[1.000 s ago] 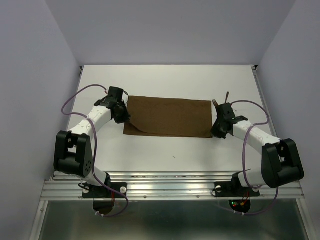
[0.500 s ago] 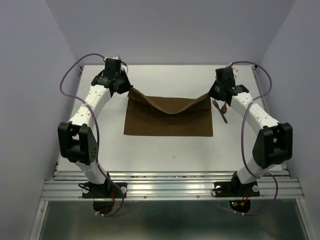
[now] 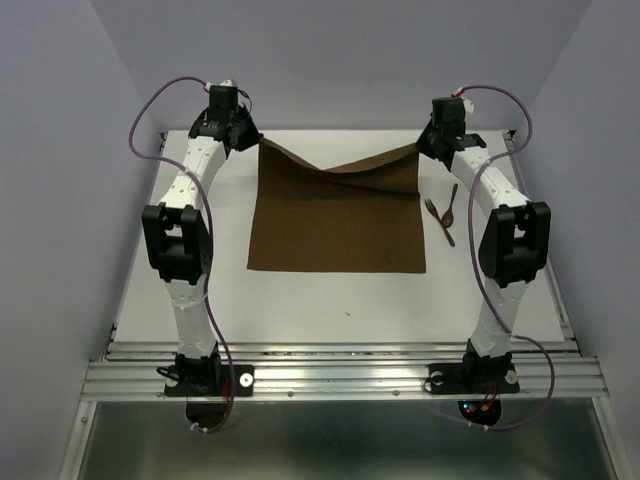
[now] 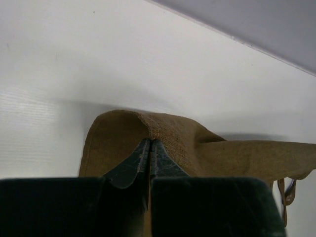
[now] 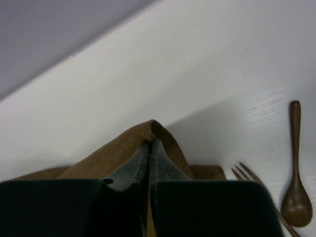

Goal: Fold the napkin into a case and place the utensils inside
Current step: Fold and flatten the napkin at the center of the board.

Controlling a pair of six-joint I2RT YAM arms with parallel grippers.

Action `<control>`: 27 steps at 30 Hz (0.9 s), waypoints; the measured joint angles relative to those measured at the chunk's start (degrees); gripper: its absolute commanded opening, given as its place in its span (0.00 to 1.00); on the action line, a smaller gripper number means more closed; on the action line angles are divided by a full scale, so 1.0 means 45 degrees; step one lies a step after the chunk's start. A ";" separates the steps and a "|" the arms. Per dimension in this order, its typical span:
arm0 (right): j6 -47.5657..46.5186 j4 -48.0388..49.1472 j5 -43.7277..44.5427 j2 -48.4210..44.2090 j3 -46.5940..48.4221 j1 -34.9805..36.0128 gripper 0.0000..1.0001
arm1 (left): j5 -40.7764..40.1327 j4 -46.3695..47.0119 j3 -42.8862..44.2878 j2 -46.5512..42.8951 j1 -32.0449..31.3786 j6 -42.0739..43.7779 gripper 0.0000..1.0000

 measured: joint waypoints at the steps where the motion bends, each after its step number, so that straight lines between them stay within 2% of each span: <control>1: -0.0005 0.0092 -0.0087 0.0253 0.0369 -0.0044 0.01 | 0.0039 -0.0039 0.0325 0.0238 0.0000 0.0000 0.00; 4: -0.0053 0.0170 -0.0238 0.0641 0.0865 -0.0151 0.01 | 0.0233 -0.0039 0.1146 0.0933 0.0000 0.0010 0.00; 11: -0.0053 0.0369 -0.0622 0.0738 0.0733 -0.0170 0.01 | 0.0641 -0.0219 0.0515 0.0593 -0.0005 0.0219 0.00; 20: -0.0029 0.0194 -0.1389 -0.1443 -0.3167 -0.0170 0.01 | 0.0942 -0.0175 -0.4250 -0.2696 0.0000 0.0568 0.00; 27: 0.0238 0.0180 -0.2249 -0.4051 -0.5625 -0.0170 0.01 | 0.1443 0.0505 -0.7917 -0.5809 0.0000 0.0573 0.00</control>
